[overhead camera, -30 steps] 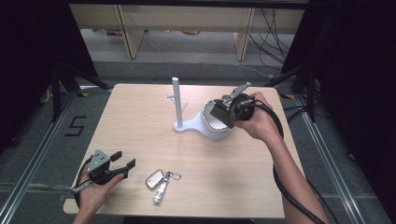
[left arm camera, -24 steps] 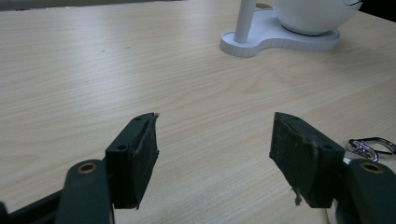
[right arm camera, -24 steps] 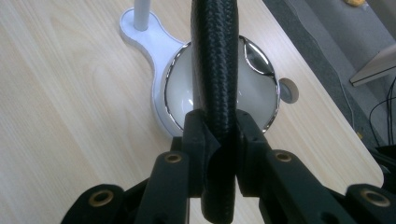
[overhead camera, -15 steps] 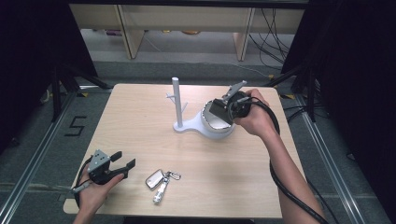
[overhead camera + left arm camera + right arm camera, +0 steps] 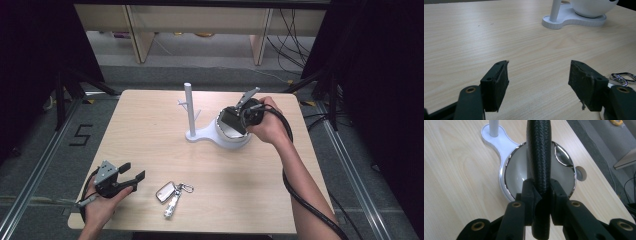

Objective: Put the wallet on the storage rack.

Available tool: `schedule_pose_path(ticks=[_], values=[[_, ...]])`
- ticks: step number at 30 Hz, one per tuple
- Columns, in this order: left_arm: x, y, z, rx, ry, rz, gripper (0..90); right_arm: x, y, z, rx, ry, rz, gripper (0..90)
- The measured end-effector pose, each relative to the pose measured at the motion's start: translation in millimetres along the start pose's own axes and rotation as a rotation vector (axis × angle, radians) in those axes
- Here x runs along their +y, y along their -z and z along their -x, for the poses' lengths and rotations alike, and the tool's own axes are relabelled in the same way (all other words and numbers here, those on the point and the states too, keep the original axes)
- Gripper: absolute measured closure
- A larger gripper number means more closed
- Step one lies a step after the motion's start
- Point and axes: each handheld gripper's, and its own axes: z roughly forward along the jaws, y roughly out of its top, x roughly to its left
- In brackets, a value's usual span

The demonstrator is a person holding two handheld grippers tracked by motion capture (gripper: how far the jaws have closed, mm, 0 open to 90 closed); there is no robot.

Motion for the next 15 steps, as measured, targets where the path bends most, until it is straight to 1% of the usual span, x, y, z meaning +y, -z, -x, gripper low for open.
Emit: schedule_pose_path(ticks=[3,5,6,7,10,11,13,14,15], values=[[-0.3,0.0,0.1,0.001,-0.001,-0.007,31.2,-2.0,-4.3,1.4,0.009,-0.02,-0.002,77.6],[-1.0,-1.2,0.1,-0.007,0.0,0.0,31.2,-3.7,-8.3,2.6,0.034,-0.035,0.014,77.6],[-1.0,-1.2,0.4,-0.006,0.0,-0.002,31.2,-4.3,-9.6,2.0,0.031,-0.048,0.014,77.7],[-0.9,-1.0,0.9,-0.003,-0.003,-0.008,31.2,-4.7,-10.6,3.0,0.028,-0.044,0.015,77.7],[-0.9,-1.3,1.3,-0.006,-0.002,-0.005,31.2,-6.1,-14.7,4.3,0.034,-0.059,0.015,77.6],[-0.9,-1.2,1.3,-0.004,-0.002,-0.005,31.2,-6.5,-16.4,5.5,0.043,-0.054,0.019,77.6],[-1.0,-1.1,1.0,-0.003,-0.002,-0.007,31.2,-7.3,-18.5,5.8,0.047,-0.068,0.015,77.5],[-1.1,-1.1,1.0,-0.003,-0.001,-0.007,31.2,-7.8,-19.6,6.5,0.05,-0.067,0.016,77.4],[-1.3,-1.1,1.1,-0.002,0.0,-0.008,31.2,-8.3,-21.2,6.3,0.051,-0.077,0.015,77.2]])
